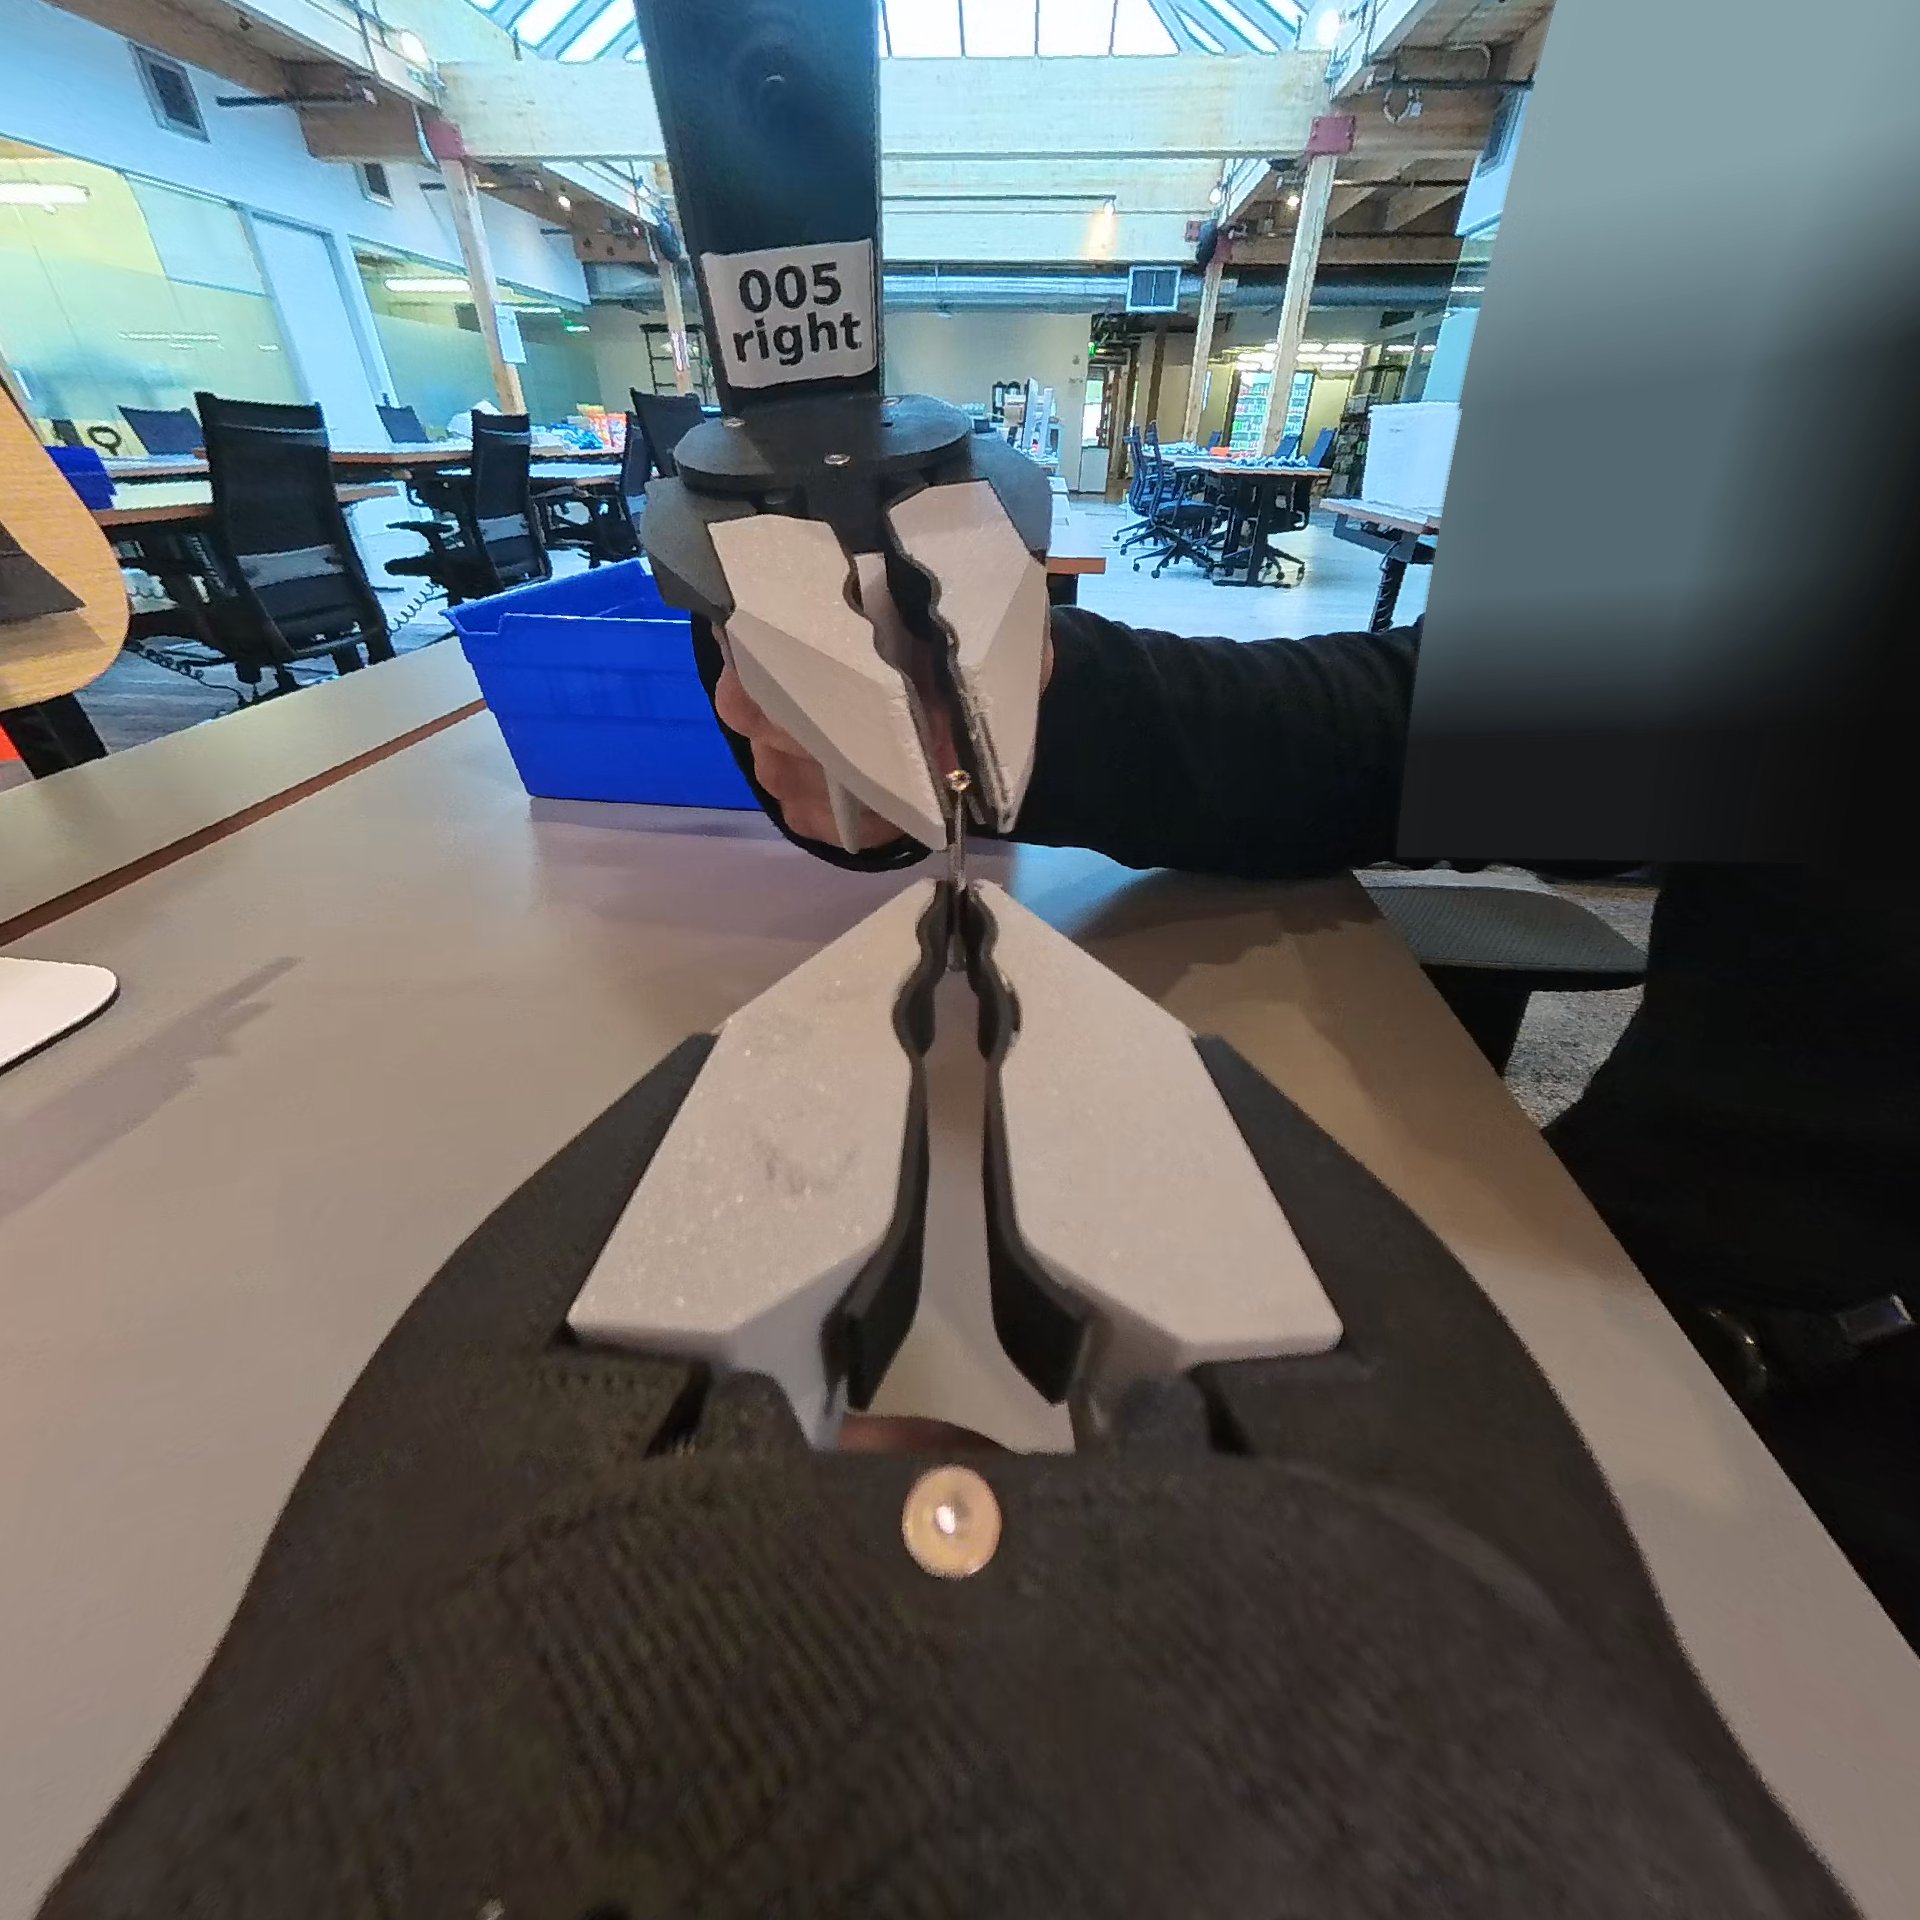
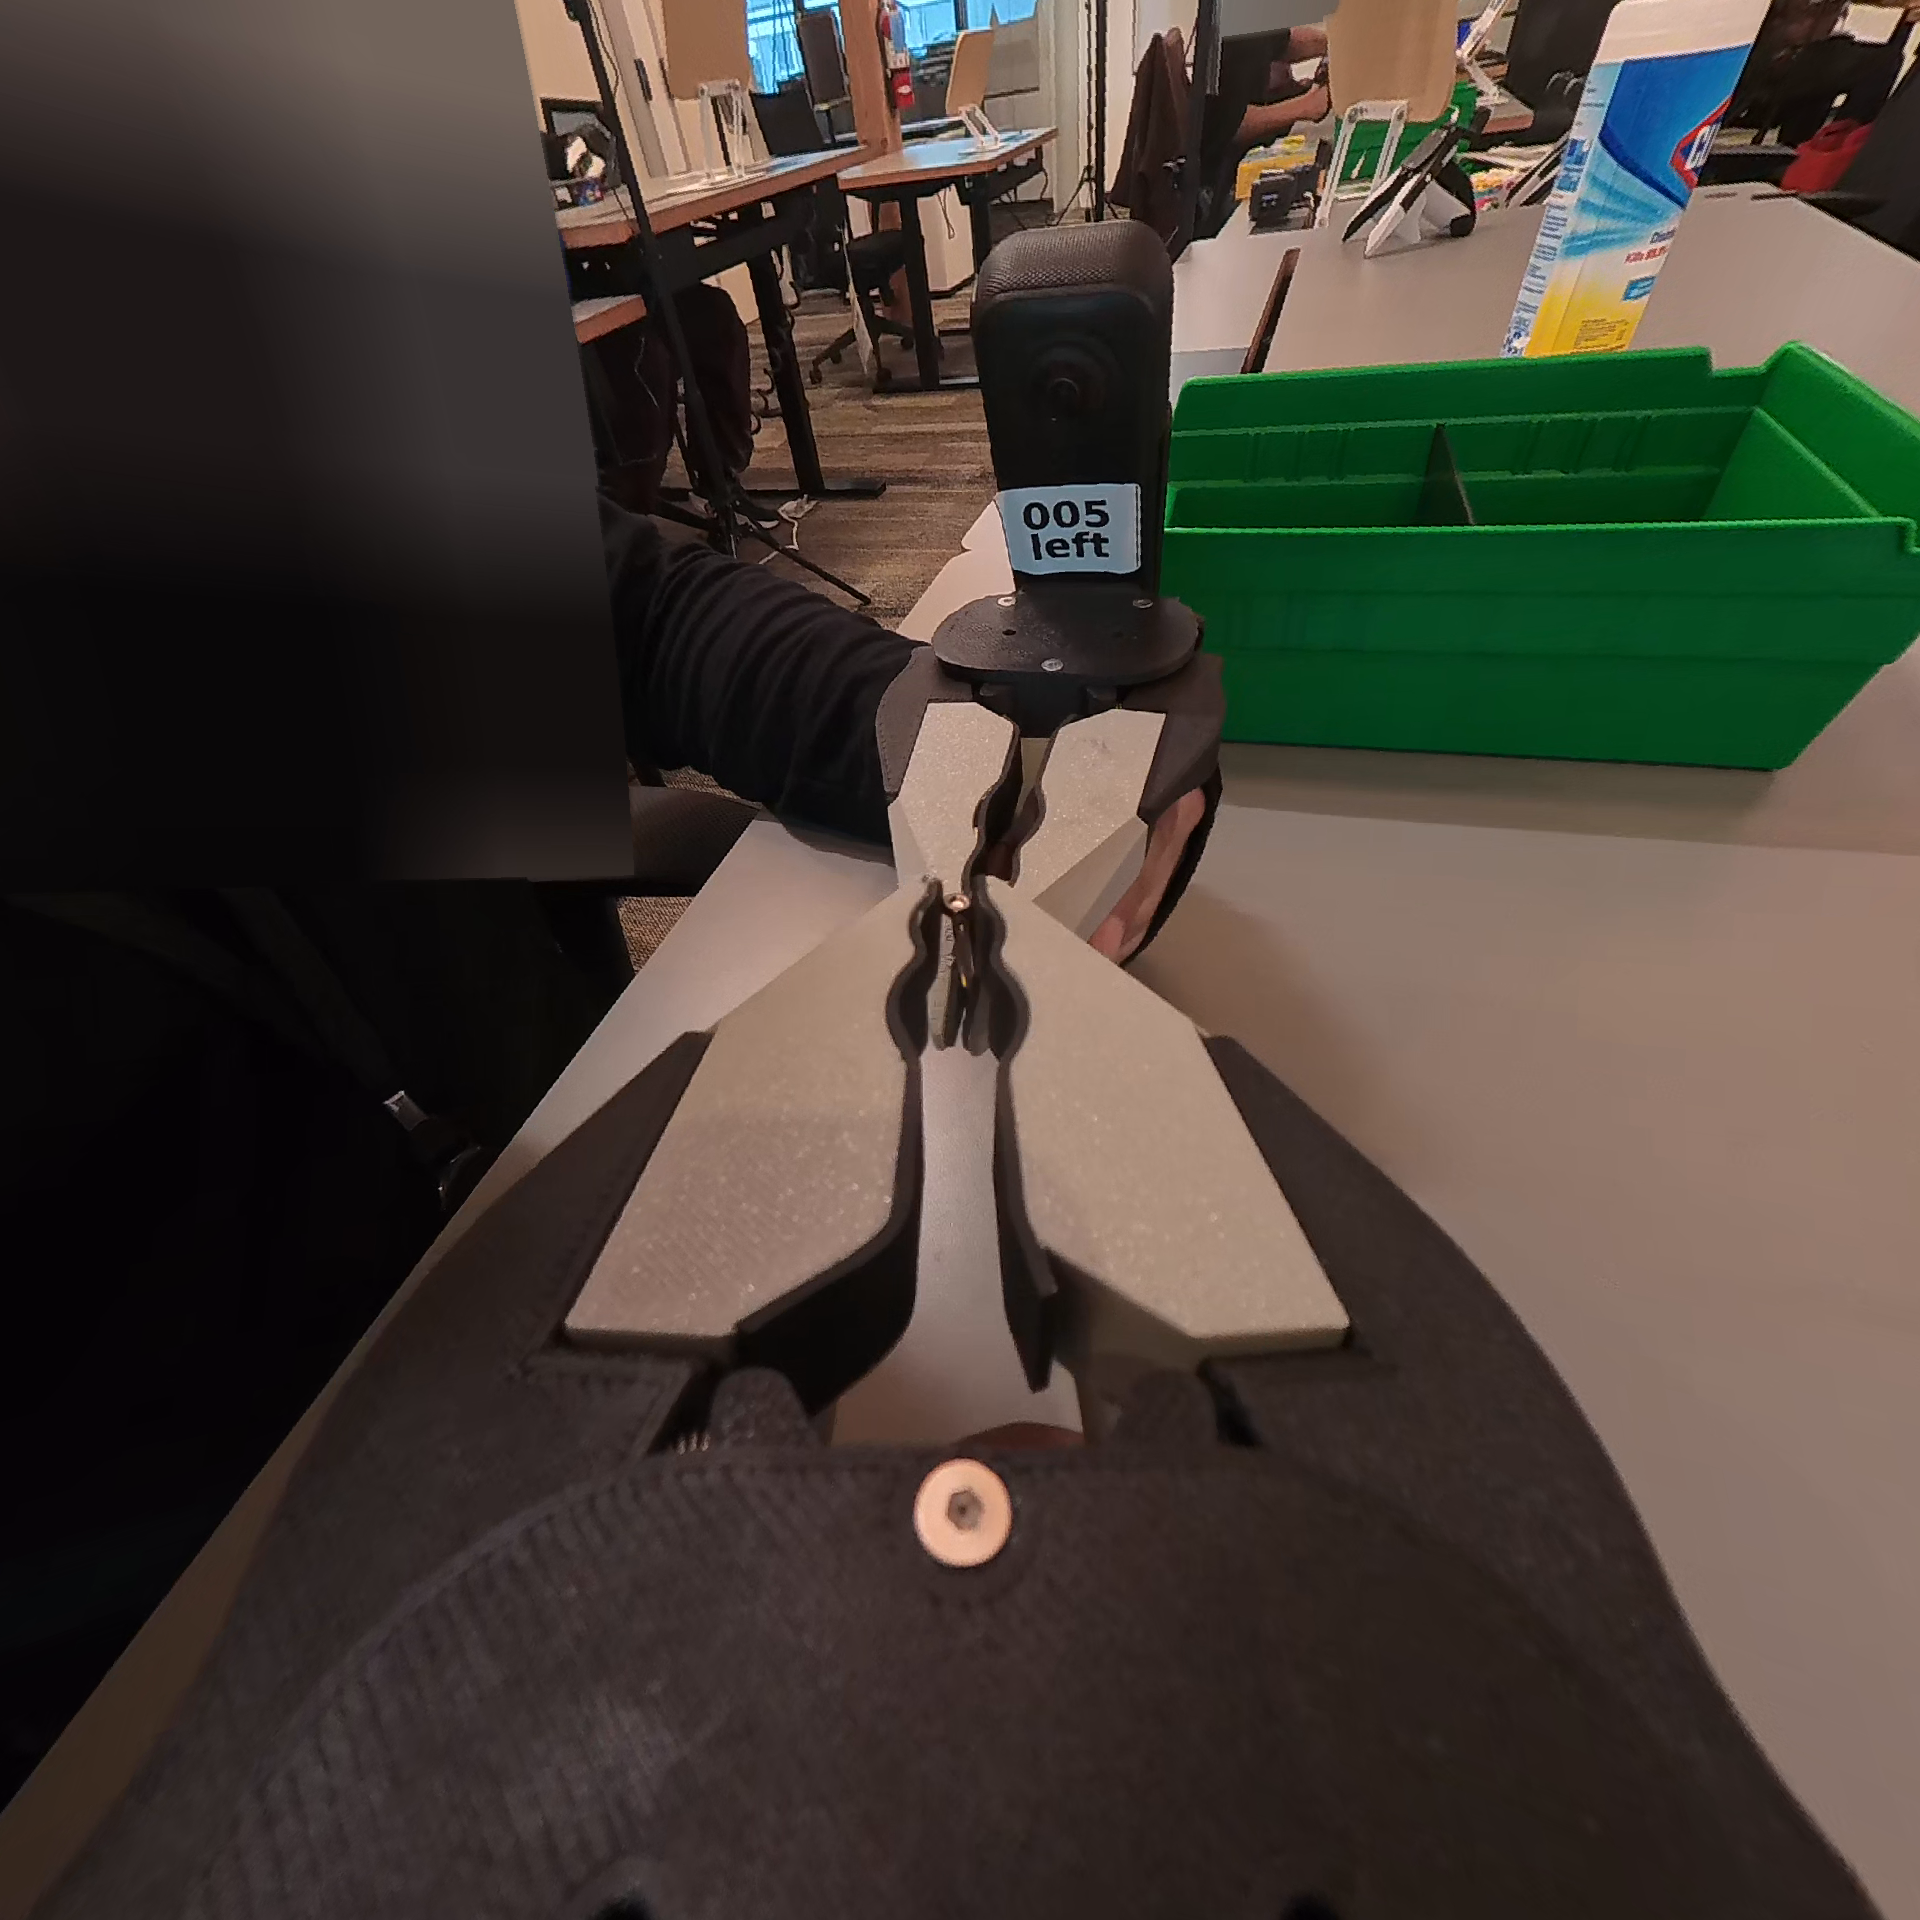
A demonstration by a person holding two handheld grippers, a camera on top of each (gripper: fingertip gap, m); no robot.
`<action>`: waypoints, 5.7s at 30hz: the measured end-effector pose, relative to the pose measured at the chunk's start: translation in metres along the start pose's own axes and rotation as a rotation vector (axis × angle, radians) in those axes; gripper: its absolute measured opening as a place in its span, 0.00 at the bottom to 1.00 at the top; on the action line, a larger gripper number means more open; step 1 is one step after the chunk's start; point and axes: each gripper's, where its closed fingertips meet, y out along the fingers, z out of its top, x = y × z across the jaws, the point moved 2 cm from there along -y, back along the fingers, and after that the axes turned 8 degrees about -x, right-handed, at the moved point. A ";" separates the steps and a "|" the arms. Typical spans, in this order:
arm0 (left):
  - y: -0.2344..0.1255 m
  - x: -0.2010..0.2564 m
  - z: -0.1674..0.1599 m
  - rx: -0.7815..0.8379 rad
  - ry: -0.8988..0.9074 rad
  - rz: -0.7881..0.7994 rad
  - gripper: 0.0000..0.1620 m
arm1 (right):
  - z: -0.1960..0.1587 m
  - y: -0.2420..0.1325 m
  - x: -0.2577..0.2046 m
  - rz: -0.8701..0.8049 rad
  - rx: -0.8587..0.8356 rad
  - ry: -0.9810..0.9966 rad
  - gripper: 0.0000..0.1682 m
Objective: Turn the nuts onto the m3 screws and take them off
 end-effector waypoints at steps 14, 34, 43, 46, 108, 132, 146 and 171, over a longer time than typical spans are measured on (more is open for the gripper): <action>0.001 -0.003 0.002 0.002 0.008 0.040 0.00 | 0.000 -0.002 0.002 -0.103 0.003 -0.064 0.01; 0.000 -0.011 0.007 -0.016 0.031 0.164 0.00 | 0.005 -0.005 0.008 -0.328 0.057 -0.142 0.01; 0.003 -0.015 0.005 -0.035 -0.006 0.198 0.00 | 0.002 -0.008 0.012 -0.432 0.065 -0.148 0.01; 0.003 -0.016 0.004 -0.041 -0.023 0.204 0.00 | 0.001 -0.008 0.013 -0.467 0.059 -0.152 0.01; 0.010 -0.005 0.003 -0.043 -0.056 0.122 0.00 | 0.000 -0.004 -0.001 -0.170 0.155 -0.021 0.09; 0.007 -0.011 0.003 -0.037 -0.071 0.148 0.00 | -0.003 -0.009 0.002 -0.220 0.160 -0.011 0.11; 0.006 -0.015 0.002 -0.036 -0.076 0.168 0.00 | -0.003 -0.007 0.004 -0.240 0.155 -0.009 0.13; 0.001 -0.019 0.006 -0.014 -0.083 0.194 0.00 | 0.002 -0.001 0.006 -0.243 0.172 0.008 0.17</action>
